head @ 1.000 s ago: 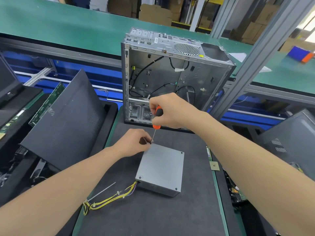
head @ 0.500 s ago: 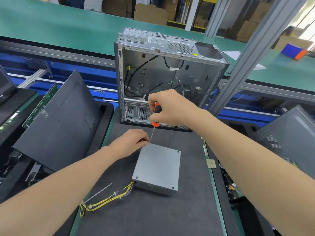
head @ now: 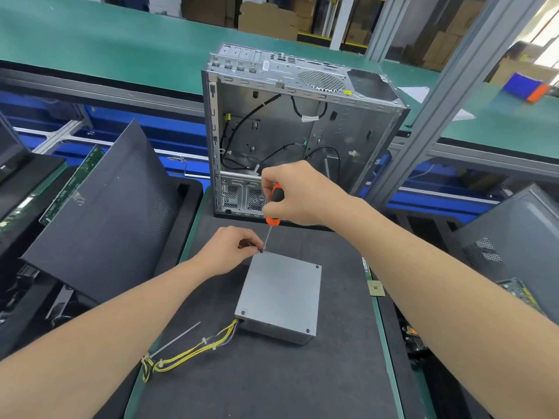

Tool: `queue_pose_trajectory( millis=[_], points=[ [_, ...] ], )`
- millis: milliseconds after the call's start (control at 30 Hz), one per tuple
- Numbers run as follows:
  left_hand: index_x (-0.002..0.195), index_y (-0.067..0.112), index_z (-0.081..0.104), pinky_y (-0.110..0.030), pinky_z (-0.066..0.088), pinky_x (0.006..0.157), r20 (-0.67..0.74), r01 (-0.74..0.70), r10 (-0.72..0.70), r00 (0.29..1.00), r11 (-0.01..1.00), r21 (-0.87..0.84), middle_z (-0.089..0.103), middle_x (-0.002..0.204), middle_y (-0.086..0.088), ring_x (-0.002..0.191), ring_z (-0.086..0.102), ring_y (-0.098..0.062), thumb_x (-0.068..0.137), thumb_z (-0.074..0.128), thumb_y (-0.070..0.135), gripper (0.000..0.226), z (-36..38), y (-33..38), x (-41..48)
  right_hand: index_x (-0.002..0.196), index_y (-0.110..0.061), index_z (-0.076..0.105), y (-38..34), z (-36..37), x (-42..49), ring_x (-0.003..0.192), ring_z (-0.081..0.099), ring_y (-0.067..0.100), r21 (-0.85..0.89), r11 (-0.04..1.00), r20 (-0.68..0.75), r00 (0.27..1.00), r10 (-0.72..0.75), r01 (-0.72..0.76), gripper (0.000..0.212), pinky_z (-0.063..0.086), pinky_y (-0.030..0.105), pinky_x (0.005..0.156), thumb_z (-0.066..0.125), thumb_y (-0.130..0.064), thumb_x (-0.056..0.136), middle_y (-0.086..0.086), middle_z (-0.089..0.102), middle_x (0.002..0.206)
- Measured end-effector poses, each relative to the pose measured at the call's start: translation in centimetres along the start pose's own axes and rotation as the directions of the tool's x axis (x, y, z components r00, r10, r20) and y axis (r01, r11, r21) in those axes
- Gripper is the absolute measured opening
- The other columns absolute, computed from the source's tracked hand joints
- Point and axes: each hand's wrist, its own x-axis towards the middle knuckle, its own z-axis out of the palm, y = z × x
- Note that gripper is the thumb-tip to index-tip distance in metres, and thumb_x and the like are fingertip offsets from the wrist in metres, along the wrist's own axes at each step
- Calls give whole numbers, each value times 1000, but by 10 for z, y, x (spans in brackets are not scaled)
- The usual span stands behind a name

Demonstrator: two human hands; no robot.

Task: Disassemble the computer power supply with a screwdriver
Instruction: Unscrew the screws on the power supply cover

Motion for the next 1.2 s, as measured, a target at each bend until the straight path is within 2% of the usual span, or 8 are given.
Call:
queue_pose_trajectory(
  millis=[400, 500, 600, 733, 833, 900, 1033, 1200],
  points=[
    [101, 34, 79, -14, 53, 86, 9, -28, 28, 1000, 998, -64, 77, 99, 26, 94, 69, 5, 93, 76, 25, 13, -3, 1, -2, 94, -15, 62, -3, 0, 1, 90, 52, 16, -1, 992, 58, 990, -128, 128, 18, 50, 34, 72, 70, -14, 78, -6, 62, 82],
    [96, 31, 81, -12, 53, 84, -50, -62, 59, 997, 996, -66, 77, 93, 24, 92, 69, 7, 90, 80, 25, 8, -2, 4, -1, 98, -16, 53, -4, 6, 1, 81, 56, 28, -191, 978, -20, 996, -92, 86, 25, 44, 35, 58, 63, -34, 85, 0, 57, 81],
    [92, 32, 80, -11, 51, 82, -56, -92, 91, 994, 996, -21, 78, 89, 19, 90, 69, 6, 89, 82, 24, 10, -1, 7, 0, 86, -15, 43, -6, 12, 4, 67, 46, 31, -425, 900, -194, 981, 12, -95, 37, 25, 30, 50, 51, -49, 96, 1, 38, 68],
    [90, 40, 76, -10, 52, 81, -37, -103, 102, 994, 994, -42, 78, 92, 21, 90, 69, 7, 88, 82, 24, 17, -5, 8, 0, 84, -13, 54, -6, 11, 10, 72, 56, 34, -307, 949, -107, 993, 43, -74, 21, 27, 28, 49, 58, -32, 92, 4, 51, 74],
    [100, 36, 78, -8, 52, 82, -30, -109, 106, 994, 978, -179, 78, 97, 21, 94, 72, 3, 87, 82, 21, 20, -11, 14, 0, 90, -19, 58, -4, 4, 10, 81, 60, 31, -181, 983, 3, 1000, -7, 7, 9, 45, 32, 56, 63, -26, 87, 0, 60, 85],
    [114, 28, 76, -14, 55, 88, -6, -100, 104, 995, 936, -337, 80, 104, 13, 100, 75, -6, 86, 83, 14, 32, -18, 22, 1, 91, -20, 60, -1, -1, 11, 85, 60, 24, -120, 990, 75, 995, -62, 71, 10, 54, 37, 66, 67, -22, 84, -6, 62, 84],
    [123, 11, 70, -34, 57, 103, 57, -86, 143, 988, 820, -567, 78, 116, -8, 115, 73, -24, 85, 83, 8, 40, -36, 40, 6, 91, -19, 63, 5, -6, 16, 85, 55, 18, -88, 977, 150, 973, -178, 192, 19, 51, 36, 68, 72, -13, 75, -10, 56, 76],
    [102, 6, 77, -54, 49, 111, -1, -109, 124, 992, 869, -483, 81, 102, -9, 109, 74, -29, 86, 85, 19, 22, -47, 50, 10, 86, -22, 66, 6, -6, 21, 81, 54, 9, -91, 972, 187, 962, -198, 217, 21, 53, 42, 74, 77, -18, 69, 0, 59, 87]
  ],
)
